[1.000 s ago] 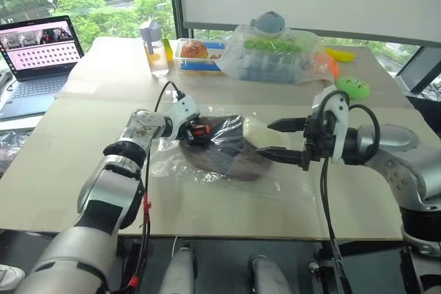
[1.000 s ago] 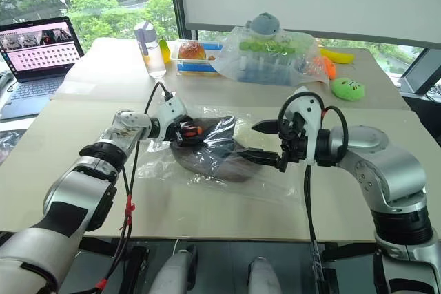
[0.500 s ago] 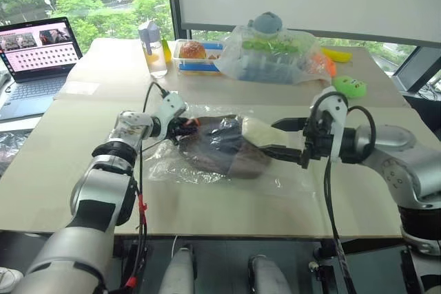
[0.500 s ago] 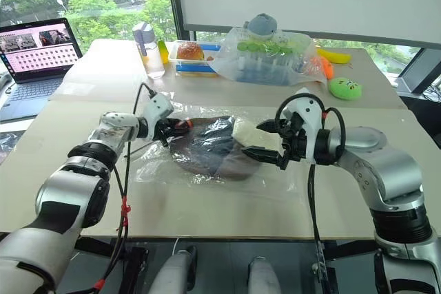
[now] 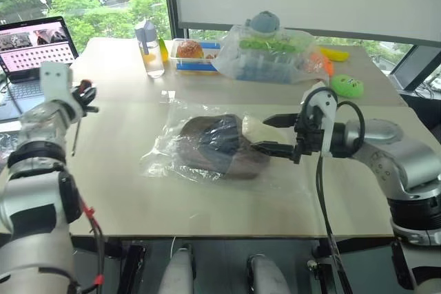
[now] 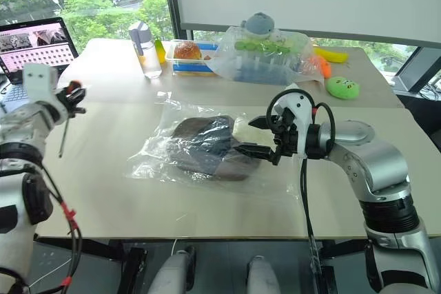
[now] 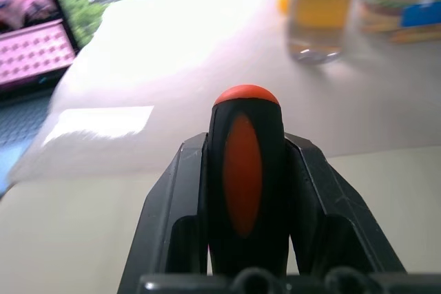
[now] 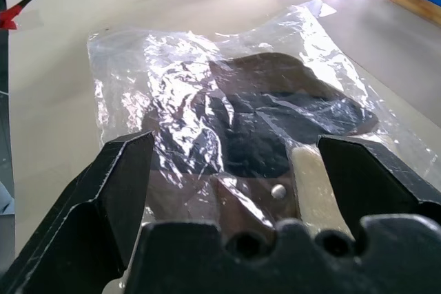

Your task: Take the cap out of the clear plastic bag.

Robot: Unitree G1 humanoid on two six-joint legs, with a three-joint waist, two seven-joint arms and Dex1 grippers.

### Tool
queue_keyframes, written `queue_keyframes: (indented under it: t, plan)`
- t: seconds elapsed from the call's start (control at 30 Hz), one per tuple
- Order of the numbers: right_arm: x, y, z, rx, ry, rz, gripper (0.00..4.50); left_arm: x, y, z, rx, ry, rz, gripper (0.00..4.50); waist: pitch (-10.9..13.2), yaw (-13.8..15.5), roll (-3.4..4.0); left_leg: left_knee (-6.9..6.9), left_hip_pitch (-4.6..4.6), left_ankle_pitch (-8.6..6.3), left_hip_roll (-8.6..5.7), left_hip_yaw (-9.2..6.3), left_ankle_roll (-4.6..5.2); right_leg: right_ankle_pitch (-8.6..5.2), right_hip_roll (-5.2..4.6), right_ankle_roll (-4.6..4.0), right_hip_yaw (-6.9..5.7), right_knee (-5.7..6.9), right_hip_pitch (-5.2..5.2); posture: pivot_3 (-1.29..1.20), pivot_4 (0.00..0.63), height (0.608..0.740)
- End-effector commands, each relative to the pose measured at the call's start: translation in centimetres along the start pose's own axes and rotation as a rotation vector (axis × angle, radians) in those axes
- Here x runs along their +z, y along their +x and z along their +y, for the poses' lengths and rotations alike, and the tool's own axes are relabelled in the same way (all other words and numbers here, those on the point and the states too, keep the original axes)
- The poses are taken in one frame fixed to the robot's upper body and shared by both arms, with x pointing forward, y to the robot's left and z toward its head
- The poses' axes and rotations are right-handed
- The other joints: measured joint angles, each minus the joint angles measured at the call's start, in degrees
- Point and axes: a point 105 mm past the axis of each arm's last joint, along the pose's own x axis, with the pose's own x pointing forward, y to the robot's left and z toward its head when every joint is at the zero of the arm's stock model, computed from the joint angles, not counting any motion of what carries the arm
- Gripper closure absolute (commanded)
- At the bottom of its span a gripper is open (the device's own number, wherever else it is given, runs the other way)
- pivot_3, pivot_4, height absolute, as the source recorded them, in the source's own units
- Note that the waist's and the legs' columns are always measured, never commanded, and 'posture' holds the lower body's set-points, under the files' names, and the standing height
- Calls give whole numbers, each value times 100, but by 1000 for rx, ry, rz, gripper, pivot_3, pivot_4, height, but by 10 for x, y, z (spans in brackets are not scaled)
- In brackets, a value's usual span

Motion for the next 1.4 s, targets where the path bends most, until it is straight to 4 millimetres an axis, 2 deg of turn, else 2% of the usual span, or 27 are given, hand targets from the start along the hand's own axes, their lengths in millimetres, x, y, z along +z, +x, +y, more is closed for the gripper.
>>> queue_keyframes:
  t: [0.03,0.13,0.23,0.27,0.33,0.37,0.47,0.57,0.6,0.7,0.8,0.83,0.93,1.0,1.1,1.17,1.23,1.3,1.4]
  plan:
    - [15,-1,6,19,-38,-36,0,-2,-8,18,56,48,-11,3487,0,66,-1,0,0,0,0,0,-1,-2,0,-3,-1,-2,0,0,150,740]
    - [17,2,4,30,-51,-34,0,-52,-14,12,31,-26,90,3487,0,121,-2,0,0,-1,2,4,-3,-13,-4,-37,-9,-3,-3,0,150,740]
    - [25,3,3,26,-68,-40,0,-73,-18,3,-38,115,157,3487,-8,120,11,0,0,-1,8,9,-4,-9,-5,-42,-12,-3,-3,0,150,740]
    - [27,4,1,20,-72,-43,0,-74,-18,2,-40,86,156,3487,-16,117,24,-1,3,-1,8,11,-4,-9,-5,-42,-11,-3,-2,0,150,740]
    - [29,4,-1,14,-76,-46,0,-74,-18,5,-14,-17,135,2488,-19,96,29,-12,6,-1,9,14,-4,-10,-5,-44,-10,0,-5,0,150,740]
    - [29,4,-1,14,-77,-46,0,-75,-19,6,-7,-35,134,2289,-19,87,28,-17,7,-1,11,14,-4,-12,-4,-47,-11,2,-8,0,150,740]
    - [28,2,0,23,-83,-35,0,-87,-28,23,59,-51,168,1174,-18,67,27,-16,2,0,19,14,-6,-14,2,-50,-13,2,-9,0,150,740]
    - [28,0,-1,22,-88,-23,0,-84,-36,40,135,-50,154,204,-18,45,27,-15,4,1,19,14,-6,-14,3,-49,-12,2,-9,0,150,740]
    - [27,-2,-1,20,-90,-20,0,-80,-37,46,160,-46,136,29,-18,48,27,-15,4,1,21,14,-7,-14,3,-49,-13,3,-8,0,150,740]
    - [27,-6,-5,3,-103,-3,0,-61,-38,54,188,-31,66,29,-18,49,26,-15,4,1,23,16,-7,-14,4,-50,-14,2,-10,0,150,740]
    - [16,-11,-20,-65,-178,92,0,13,-32,32,17,-3,-207,29,-11,106,11,-15,-1,1,32,20,-7,-14,5,-52,-23,1,-12,0,150,740]
    - [11,-11,-23,-78,-201,122,0,29,-34,24,-30,10,-259,29,-11,143,-2,-15,-1,2,51,34,-10,-14,4,-56,-40,-4,-22,0,150,740]
    - [7,-3,-28,-89,-247,139,0,57,-43,-4,-180,13,-308,29,-16,160,-12,-13,-19,3,87,87,-13,1,0,-77,-50,-16,-33,0,150,740]
    - [2,7,-39,-124,-281,145,0,73,-54,-30,-314,-4,-326,29,-17,124,-12,-13,-19,3,90,112,-13,0,0,-75,-32,-10,-18,0,150,740]
    - [-11,19,-56,-157,-343,190,0,78,-82,-79,-601,-9,-262,29,-16,14,-12,-14,-19,5,91,111,-15,-1,5,-75,-29,0,-22,0,150,740]
    - [-17,24,-65,-163,-357,199,0,74,-101,-102,-740,10,-209,29,-15,-19,-12,-13,-17,6,92,112,-15,-1,7,-74,-24,1,-19,0,150,740]
    - [-25,32,-75,-173,-350,207,0,70,-132,-128,-934,55,-162,29,-13,-95,-11,-11,-16,7,96,110,-14,-2,12,-72,-24,2,-21,0,150,740]
    - [-38,37,-82,-177,-348,243,0,68,-152,-142,-1044,96,-133,29,-11,-136,-10,-11,-15,8,98,107,-14,-2,16,-72,-21,1,-22,0,150,740]
    - [-59,43,-84,-136,-306,312,0,71,-174,-152,-1143,137,-121,29,-10,-144,-9,-13,-10,8,98,107,-14,-14,16,-76,-22,7,-19,0,150,740]
